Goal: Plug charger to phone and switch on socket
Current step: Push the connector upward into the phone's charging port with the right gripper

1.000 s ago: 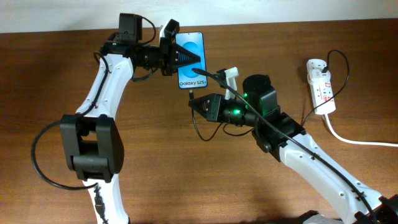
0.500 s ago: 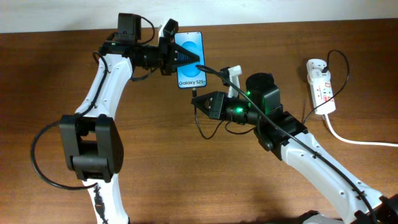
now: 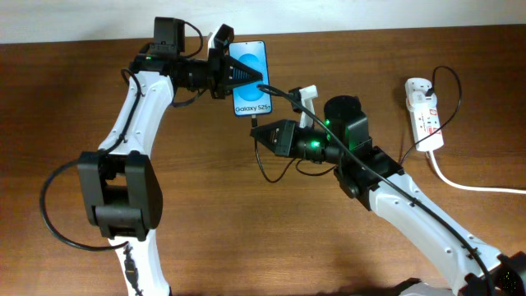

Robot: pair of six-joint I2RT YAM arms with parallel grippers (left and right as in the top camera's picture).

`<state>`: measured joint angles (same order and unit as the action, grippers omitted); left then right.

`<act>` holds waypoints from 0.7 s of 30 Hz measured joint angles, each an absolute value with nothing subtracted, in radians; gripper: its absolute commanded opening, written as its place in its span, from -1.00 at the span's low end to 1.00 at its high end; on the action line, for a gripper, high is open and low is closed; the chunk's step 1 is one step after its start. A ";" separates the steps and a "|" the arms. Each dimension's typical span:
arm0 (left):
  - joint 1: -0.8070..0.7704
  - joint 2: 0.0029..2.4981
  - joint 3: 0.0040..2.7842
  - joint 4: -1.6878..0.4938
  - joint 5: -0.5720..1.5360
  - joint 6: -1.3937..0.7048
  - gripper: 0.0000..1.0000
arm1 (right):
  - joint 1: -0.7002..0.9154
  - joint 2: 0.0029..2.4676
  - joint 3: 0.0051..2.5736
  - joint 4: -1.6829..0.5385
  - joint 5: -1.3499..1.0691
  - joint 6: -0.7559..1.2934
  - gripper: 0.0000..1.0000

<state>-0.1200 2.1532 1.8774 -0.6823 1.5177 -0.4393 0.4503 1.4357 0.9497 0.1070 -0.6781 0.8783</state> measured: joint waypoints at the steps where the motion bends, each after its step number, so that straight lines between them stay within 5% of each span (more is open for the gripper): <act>1: -0.120 2.153 1.877 -0.681 1.516 -0.439 -1.00 | 0.450 1.442 0.950 0.109 -0.679 0.883 -0.91; 21: -0.126 2.153 1.877 -0.638 1.500 -0.439 -1.00 | 0.395 1.460 0.949 0.133 -0.762 0.895 -0.92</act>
<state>-0.1261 2.1532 1.8774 -0.6380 1.4998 -0.4393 0.3950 1.4601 0.9493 0.1333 -0.7616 0.8948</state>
